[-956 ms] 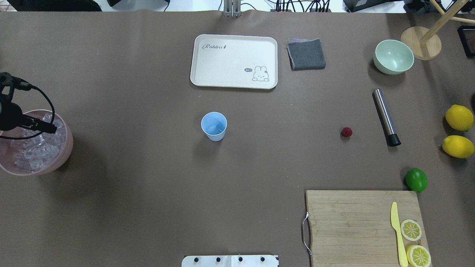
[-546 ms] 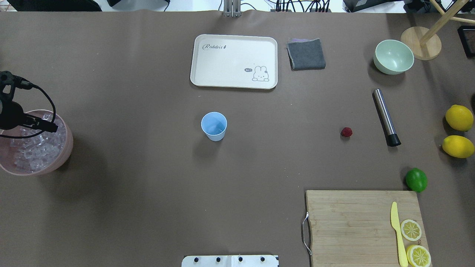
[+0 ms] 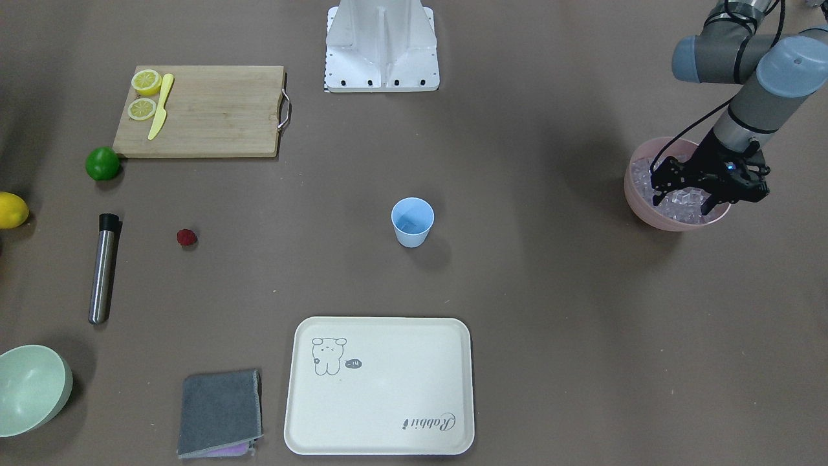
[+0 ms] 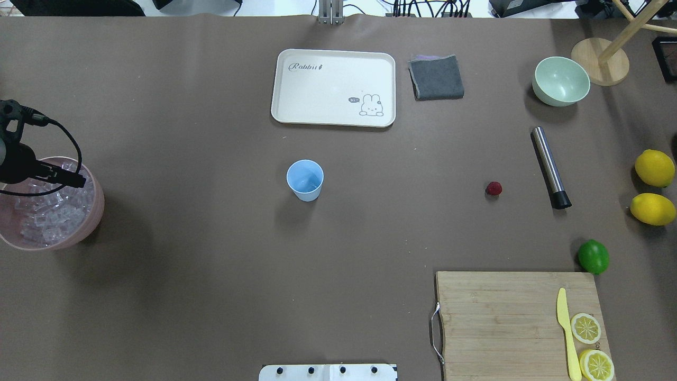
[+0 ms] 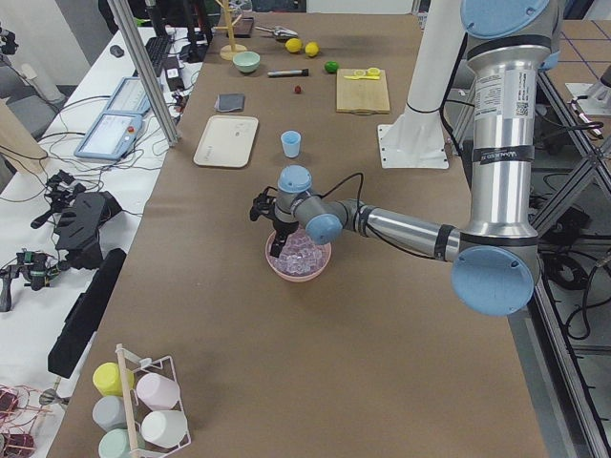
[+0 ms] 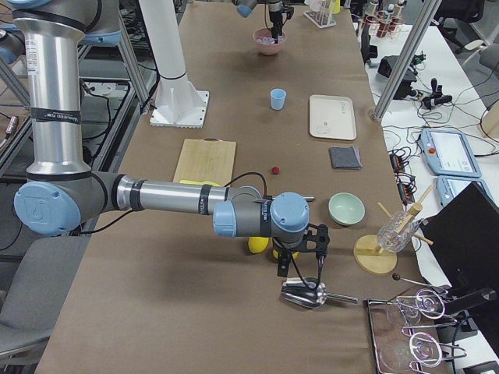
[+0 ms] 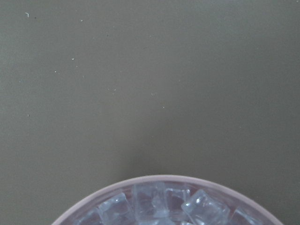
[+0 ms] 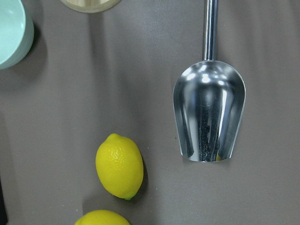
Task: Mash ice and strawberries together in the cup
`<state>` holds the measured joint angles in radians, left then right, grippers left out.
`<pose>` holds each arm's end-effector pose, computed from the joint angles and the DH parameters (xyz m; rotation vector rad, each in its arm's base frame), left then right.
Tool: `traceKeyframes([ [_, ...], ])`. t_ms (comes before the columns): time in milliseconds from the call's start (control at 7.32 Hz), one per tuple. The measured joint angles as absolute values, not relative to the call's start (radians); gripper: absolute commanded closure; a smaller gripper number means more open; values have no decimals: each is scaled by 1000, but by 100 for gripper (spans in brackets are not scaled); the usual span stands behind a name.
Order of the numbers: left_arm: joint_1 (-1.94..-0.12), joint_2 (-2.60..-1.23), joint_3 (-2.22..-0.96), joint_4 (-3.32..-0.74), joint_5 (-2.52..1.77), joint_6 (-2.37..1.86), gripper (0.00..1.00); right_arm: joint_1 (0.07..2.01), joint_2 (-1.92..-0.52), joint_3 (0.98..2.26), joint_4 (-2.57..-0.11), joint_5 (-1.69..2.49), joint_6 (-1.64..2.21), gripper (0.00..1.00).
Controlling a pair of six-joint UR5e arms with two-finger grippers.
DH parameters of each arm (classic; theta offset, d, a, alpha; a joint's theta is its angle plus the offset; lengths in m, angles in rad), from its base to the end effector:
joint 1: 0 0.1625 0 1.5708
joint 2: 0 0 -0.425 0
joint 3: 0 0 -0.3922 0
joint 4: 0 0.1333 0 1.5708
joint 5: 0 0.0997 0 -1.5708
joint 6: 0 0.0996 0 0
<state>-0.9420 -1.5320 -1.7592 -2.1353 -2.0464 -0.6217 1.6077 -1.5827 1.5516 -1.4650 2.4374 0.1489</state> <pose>0.2259 -0.4597 0.5303 0.3016 0.7790 0.1764 0.0755 -0.4887 0.6565 0.0214 -0.8695 0.1416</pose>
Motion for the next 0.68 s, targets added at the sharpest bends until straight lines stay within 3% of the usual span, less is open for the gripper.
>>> traceKeyframes([
  [683,-931,-1532,-1753,-2135,-2045,-622,3,1608,-1583,1547,-1465,2439,149,0],
])
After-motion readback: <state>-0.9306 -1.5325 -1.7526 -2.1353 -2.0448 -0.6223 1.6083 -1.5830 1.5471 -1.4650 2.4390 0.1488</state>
